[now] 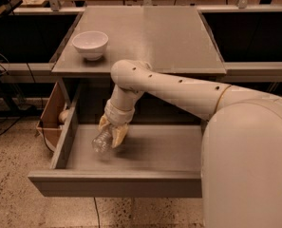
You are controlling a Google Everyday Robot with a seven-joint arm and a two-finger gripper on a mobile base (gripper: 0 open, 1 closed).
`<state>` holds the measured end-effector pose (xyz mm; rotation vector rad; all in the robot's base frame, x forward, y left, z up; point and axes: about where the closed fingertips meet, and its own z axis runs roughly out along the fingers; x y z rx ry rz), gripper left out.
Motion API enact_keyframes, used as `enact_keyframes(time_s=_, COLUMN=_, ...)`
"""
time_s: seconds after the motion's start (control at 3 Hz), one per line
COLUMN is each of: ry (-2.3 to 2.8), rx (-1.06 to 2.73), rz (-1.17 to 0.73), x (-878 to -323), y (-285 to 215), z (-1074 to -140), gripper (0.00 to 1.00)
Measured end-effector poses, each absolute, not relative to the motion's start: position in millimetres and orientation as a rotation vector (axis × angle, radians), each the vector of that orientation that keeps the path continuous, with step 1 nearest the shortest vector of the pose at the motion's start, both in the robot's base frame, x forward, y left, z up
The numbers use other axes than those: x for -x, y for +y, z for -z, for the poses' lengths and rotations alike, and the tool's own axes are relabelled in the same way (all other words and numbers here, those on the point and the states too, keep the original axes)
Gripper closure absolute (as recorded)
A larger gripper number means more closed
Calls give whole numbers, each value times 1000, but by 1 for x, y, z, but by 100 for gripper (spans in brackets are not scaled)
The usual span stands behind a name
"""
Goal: Pick water bottle from top drawer and place on counter
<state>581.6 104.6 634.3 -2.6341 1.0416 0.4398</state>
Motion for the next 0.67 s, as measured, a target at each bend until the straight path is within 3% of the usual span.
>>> enact_keyframes(time_s=0.33, ry=1085, rx=2600, rz=-435, x=-574, y=96, z=-653, gripper=91)
enact_keyframes(time_s=0.67, ry=1157, rx=2548, rz=-420, x=-561, y=79, z=-673, gripper=100)
